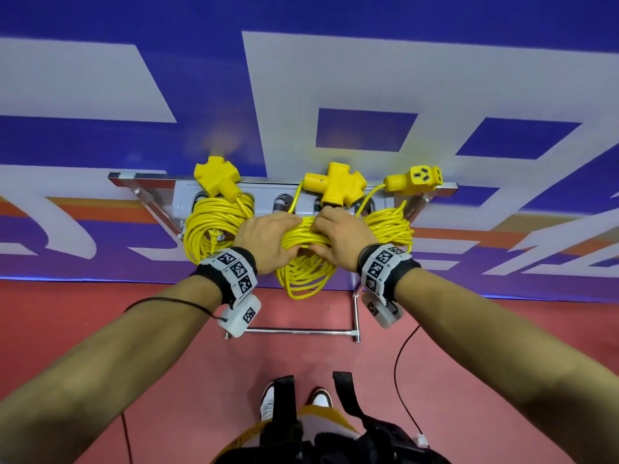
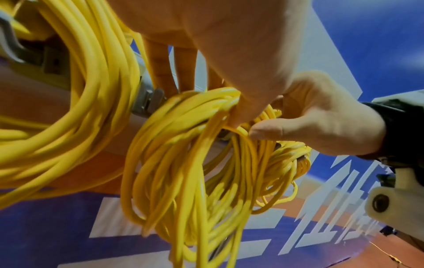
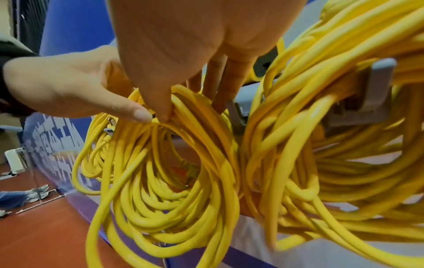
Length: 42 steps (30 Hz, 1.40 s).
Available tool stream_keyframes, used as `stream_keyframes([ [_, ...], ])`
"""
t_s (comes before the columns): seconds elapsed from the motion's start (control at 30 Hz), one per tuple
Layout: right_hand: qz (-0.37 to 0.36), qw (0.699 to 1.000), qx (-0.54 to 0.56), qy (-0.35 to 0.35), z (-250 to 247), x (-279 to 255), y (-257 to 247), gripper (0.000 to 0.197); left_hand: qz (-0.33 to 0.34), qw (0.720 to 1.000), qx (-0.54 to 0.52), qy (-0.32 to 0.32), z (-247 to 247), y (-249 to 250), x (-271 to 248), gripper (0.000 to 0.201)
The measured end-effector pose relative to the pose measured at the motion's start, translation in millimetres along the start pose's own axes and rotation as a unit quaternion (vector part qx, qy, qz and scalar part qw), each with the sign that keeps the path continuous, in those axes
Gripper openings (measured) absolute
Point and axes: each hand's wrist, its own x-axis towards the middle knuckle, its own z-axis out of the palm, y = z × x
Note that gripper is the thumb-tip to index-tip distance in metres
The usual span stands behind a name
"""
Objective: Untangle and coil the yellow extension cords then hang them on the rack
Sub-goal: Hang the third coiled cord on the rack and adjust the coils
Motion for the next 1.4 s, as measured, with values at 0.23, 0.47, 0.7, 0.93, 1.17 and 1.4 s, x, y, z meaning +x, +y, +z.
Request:
stream_keyframes([
  [0.23, 0.027, 0.995, -0.095, -0.012, -5.2, -2.4, -20.4, 0.048, -0.010, 0.998, 0.050, -0.036, 4.8, 5.2, -1.1, 0.066],
  [0.47, 0.028, 0.995, -0.099, -0.008, -4.6, -5.8, -28.3, 0.046, 0.039, 0.990, 0.132, -0.029, 6.1, 4.2, -1.8, 0.059],
  [0.7, -0.017, 0.992, -0.085, 0.091, 1.0, -4.0, -17.9, 0.043, 0.154, 0.973, 0.136, 0.102, 9.3, -12.3, 2.3, 0.049],
  [0.93, -0.016, 0.994, 0.005, 0.109, 14.8, -0.4, 2.6, 0.033, 0.084, 0.993, 0.001, 0.087, 16.1, -26.4, 9.5, 0.052],
  [1.17, -0.052, 0.994, 0.032, 0.094, 11.3, -7.0, 15.0, 0.049, 0.119, 0.991, -0.051, 0.013, 5.0, -34.6, 12.0, 0.065],
  [1.4, -0.075, 0.982, -0.012, 0.173, 15.4, -4.5, 12.1, 0.038, 0.161, 0.984, 0.003, 0.074, 11.2, -34.8, 5.5, 0.063],
])
